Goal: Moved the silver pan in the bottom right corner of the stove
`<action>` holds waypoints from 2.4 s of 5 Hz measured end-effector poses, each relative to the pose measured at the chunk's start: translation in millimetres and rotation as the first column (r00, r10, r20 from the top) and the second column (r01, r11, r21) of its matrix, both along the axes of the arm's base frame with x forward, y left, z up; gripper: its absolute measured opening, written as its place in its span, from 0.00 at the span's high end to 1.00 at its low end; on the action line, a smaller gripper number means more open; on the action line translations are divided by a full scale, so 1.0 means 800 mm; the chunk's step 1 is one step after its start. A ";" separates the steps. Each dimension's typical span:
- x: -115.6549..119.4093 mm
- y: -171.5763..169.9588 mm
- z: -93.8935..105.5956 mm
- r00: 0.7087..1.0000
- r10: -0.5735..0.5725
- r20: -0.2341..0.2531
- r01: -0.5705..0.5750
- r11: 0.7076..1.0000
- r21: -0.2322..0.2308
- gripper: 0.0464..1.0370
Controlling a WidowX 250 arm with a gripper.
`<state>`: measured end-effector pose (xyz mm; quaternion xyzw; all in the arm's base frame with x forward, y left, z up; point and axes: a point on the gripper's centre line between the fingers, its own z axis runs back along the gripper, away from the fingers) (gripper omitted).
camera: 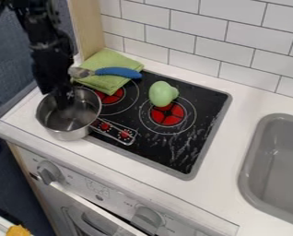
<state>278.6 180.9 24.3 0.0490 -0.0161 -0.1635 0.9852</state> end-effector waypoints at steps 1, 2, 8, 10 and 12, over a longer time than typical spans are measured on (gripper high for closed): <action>0.005 -0.006 -0.004 0.999 -0.032 0.002 0.032 0.999 0.008 0.08; 0.001 -0.003 -0.015 0.999 -0.033 -0.020 0.033 0.999 -0.005 0.37; -0.026 -0.034 0.059 0.989 0.135 0.054 -0.127 0.983 -0.135 0.97; -0.017 -0.138 0.059 0.969 0.245 -0.021 -0.245 0.954 -0.171 0.97; 0.010 -0.200 0.036 0.885 0.460 -0.076 -0.466 0.865 -0.184 0.97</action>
